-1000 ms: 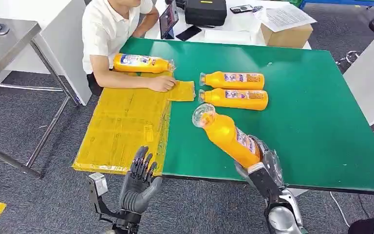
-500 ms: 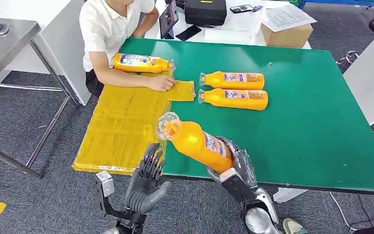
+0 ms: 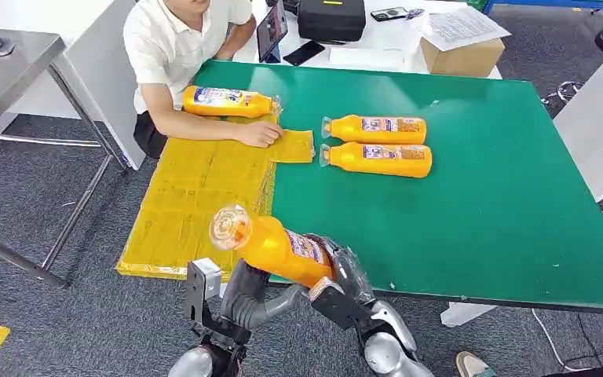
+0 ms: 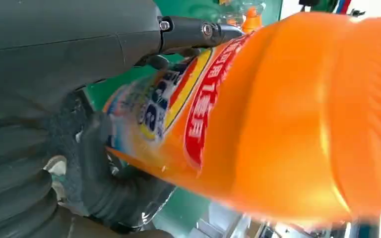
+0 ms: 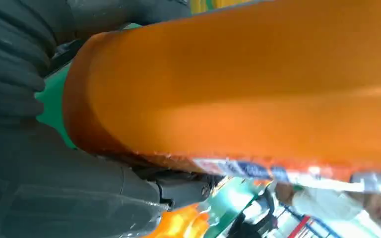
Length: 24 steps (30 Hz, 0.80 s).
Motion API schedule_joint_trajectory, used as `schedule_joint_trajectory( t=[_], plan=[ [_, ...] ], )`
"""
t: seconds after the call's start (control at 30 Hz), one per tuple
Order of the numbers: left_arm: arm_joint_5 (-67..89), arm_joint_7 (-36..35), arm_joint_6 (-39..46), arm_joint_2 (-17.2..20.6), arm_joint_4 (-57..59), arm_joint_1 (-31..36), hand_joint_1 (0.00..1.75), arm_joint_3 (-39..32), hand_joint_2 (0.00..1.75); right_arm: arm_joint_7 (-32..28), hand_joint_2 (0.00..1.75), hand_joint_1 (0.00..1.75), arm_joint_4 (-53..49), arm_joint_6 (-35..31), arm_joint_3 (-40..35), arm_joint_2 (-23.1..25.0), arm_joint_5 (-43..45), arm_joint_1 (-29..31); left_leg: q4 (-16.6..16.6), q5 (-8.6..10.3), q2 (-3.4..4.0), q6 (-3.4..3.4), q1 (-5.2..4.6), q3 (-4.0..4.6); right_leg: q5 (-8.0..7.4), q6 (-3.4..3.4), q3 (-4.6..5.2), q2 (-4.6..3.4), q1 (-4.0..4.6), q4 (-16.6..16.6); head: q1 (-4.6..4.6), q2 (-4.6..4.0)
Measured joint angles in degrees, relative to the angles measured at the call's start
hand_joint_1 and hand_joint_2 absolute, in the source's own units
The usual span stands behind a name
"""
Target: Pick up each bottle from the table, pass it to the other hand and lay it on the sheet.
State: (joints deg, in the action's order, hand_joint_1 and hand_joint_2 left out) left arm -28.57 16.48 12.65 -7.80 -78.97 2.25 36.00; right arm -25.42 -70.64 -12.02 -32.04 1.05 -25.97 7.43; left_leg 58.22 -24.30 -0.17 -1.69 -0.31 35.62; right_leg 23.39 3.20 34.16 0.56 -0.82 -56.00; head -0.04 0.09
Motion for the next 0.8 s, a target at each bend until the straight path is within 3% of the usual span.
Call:
schedule_joint_trajectory(
  t=[0.53, 0.57, 0.63, 0.67, 0.7, 0.8],
  plan=[
    [-4.5, 2.2, 0.2, -2.1, 3.5, 2.9, 0.03, -2.9, 1.75, -0.7, 1.75, 1.75, 2.8, 1.2, -4.9, 0.6, 3.1, 3.3, 0.0, 0.00, 0.01, 0.00, 0.00, 0.01, 0.00, 0.00, 0.04, 0.00, 0.00, 0.0, 0.00, 0.00],
    [-4.5, 2.3, 0.2, -2.2, 3.5, 2.9, 1.75, -3.0, 1.75, -0.7, 1.75, 1.75, 2.8, 1.2, -5.0, 0.6, 3.1, 3.4, 0.0, 0.00, 0.01, 0.00, 0.00, 0.01, 0.00, 0.00, 0.04, 0.00, 0.00, 0.0, 0.00, 0.00],
    [-4.5, 2.8, 0.3, -2.3, 3.5, 2.9, 1.75, -3.1, 1.75, -0.9, 1.75, 1.71, 3.0, 1.8, -5.1, 0.6, 3.7, 3.5, 0.0, 0.00, 0.01, 0.00, 0.00, 0.01, 0.00, 0.00, 0.04, 0.00, 0.00, 0.0, 0.00, 0.00],
    [-4.5, 3.4, 0.5, -2.4, 3.5, 2.8, 1.75, -3.3, 1.75, -1.1, 1.75, 0.73, 3.0, 3.1, -5.1, 0.6, 4.8, 3.6, 0.0, 0.00, 0.01, 0.00, 0.00, 0.01, 0.00, 0.00, 0.04, -0.01, 0.00, 0.0, 0.00, 0.00],
    [-4.6, 4.0, 0.6, -2.6, 3.5, 2.7, 1.75, -3.4, 1.75, -1.3, 1.75, 0.00, 3.1, 4.3, -5.1, 0.6, 5.9, 3.7, 0.0, 0.00, 0.02, 0.00, 0.00, 0.01, 0.00, 0.00, 0.04, -0.01, 0.00, 0.0, 0.00, 0.00],
    [-4.8, 5.1, 0.5, -2.8, 3.0, 2.7, 1.75, -4.1, 1.75, -1.8, 1.75, 0.00, 3.3, 7.0, -5.6, 0.6, 8.1, 3.7, 0.0, 0.00, 0.01, 0.00, 0.00, 0.01, 0.00, 0.00, 0.05, -0.01, 0.00, 0.0, 0.02, 0.00]
  ],
)
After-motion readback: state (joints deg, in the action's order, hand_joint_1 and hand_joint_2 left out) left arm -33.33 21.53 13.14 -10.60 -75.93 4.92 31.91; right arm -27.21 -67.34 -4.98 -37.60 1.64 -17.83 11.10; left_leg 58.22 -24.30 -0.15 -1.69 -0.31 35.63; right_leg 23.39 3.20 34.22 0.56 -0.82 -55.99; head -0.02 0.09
